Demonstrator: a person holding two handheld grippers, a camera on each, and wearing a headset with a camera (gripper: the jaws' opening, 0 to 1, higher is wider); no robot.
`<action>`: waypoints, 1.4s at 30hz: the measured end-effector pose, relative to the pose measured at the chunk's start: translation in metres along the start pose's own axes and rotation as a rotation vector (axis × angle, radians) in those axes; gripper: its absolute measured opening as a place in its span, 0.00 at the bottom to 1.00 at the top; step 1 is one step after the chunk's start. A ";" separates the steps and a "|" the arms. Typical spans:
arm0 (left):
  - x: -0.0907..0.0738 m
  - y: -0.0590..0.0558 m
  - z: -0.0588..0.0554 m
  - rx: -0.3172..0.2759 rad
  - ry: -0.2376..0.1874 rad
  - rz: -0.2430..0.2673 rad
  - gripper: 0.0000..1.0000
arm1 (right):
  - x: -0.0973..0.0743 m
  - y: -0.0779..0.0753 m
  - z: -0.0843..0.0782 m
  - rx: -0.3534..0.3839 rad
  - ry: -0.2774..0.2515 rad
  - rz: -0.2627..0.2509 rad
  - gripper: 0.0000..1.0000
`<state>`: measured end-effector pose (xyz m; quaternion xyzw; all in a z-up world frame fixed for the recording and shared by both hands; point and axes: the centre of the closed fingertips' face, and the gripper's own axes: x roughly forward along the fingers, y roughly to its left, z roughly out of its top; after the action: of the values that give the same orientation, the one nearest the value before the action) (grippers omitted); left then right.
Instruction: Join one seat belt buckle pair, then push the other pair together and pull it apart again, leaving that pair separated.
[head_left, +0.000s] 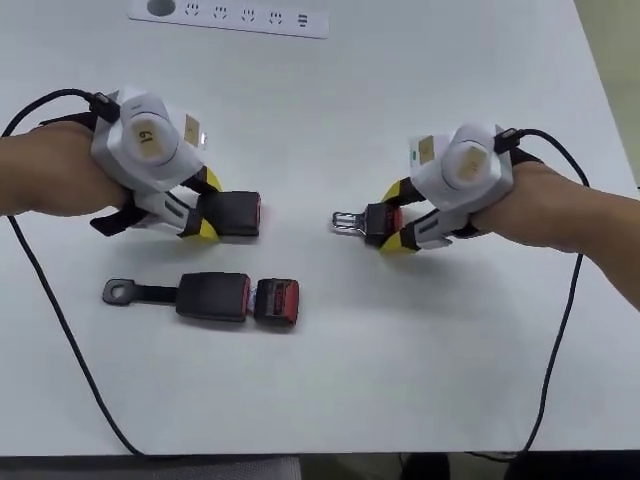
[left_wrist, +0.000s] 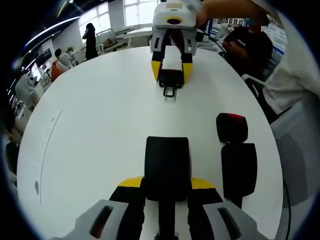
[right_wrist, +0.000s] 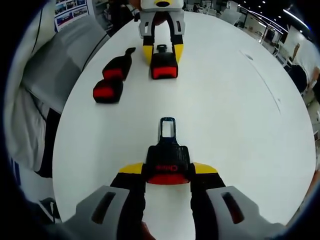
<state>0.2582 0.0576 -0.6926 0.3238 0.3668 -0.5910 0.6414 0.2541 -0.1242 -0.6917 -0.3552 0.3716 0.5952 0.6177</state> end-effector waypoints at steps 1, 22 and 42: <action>0.000 0.000 0.000 0.000 0.000 0.001 0.33 | 0.001 0.000 0.004 -0.002 -0.003 0.000 0.33; -0.002 -0.002 -0.001 0.004 0.008 0.003 0.33 | 0.037 0.004 0.068 -0.033 -0.093 0.014 0.33; 0.001 -0.003 0.003 0.018 0.021 -0.011 0.33 | 0.046 0.005 0.090 -0.046 -0.117 0.003 0.32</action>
<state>0.2558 0.0542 -0.6917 0.3336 0.3698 -0.5945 0.6312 0.2530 -0.0232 -0.6902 -0.3332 0.3217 0.6242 0.6291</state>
